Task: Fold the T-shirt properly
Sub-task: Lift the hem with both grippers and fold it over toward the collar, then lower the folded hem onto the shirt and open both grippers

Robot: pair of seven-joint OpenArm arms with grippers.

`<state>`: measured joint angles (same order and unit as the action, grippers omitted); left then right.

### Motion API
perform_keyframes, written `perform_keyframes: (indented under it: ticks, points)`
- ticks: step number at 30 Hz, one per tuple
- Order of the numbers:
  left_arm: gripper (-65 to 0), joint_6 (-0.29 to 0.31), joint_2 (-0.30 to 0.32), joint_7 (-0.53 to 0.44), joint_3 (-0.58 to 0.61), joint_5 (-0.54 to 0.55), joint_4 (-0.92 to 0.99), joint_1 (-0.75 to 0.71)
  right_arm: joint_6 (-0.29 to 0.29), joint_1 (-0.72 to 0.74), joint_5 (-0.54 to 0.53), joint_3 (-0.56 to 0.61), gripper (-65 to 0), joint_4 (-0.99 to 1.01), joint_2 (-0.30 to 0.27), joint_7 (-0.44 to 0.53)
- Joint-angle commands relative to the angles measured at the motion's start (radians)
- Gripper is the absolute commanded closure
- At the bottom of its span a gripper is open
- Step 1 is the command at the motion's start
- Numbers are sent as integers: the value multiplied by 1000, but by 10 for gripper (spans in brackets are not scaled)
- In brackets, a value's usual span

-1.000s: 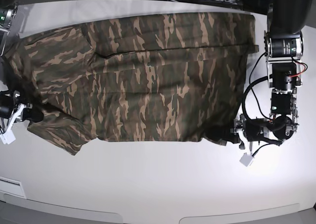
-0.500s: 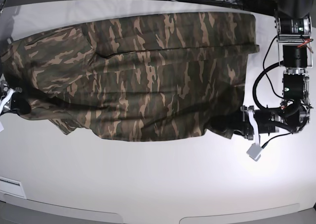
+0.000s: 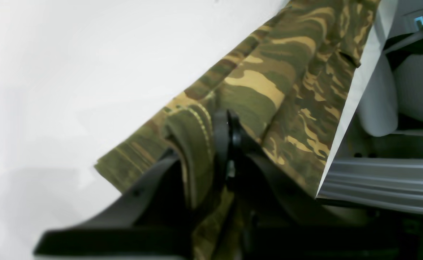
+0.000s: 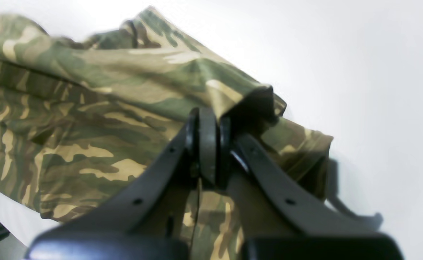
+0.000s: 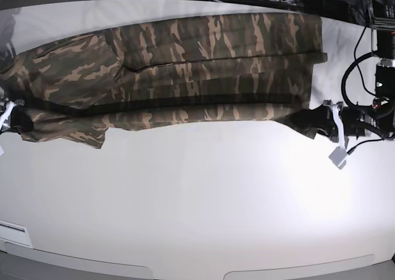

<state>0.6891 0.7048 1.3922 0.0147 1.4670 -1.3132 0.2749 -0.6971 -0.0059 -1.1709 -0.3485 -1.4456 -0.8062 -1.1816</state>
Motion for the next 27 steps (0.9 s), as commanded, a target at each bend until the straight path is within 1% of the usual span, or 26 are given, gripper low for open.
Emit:
perform_keyframes:
  ticks: [1, 6, 10, 12, 16, 18, 20, 21, 24, 27]
  points:
    - [0, 9, 31, 4, -8, 17, -17, 22, -1, 14, -5, -11, 0, -11, -38, 18]
    - [0, 9, 49, 4, -8, 17, -43, 21, -1, 14, -20, -11, 0, -11, -48, 7]
    - [0, 2, 41, 4, -8, 17, -116, 11, -1, -3, -146, -11, 0, -12, -47, -94]
    - [0, 3, 42, 4, -8, 17, -164, -15, -1, -26, -145, -11, 0, -12, -44, -118]
    - [0, 9, 45, 4, -8, 17, -244, -94, -1, -80, -131, -11, 0, -11, -45, -118]
    - [0, 9, 45, 4, -8, 17, -269, -121, -1, -97, -131, -11, 0, -11, -45, -124]
    - [0, 9, 48, 4, -8, 17, -277, -136, -1, -106, -132, -11, 0, -12, -46, -151]
    - [0, 9, 52, 4, -8, 17, -277, -139, -1, -112, -137, -11, 0, -12, -52, -167]
    - [0, 9, 79, 4, -8, 17, -277, -138, -1, -116, -143, -11, 0, -13, -84, -167]
    - [0, 9, 110, 4, -8, 17, -277, -138, -1, -116, -196, -11, 0, -13, -122, -178]
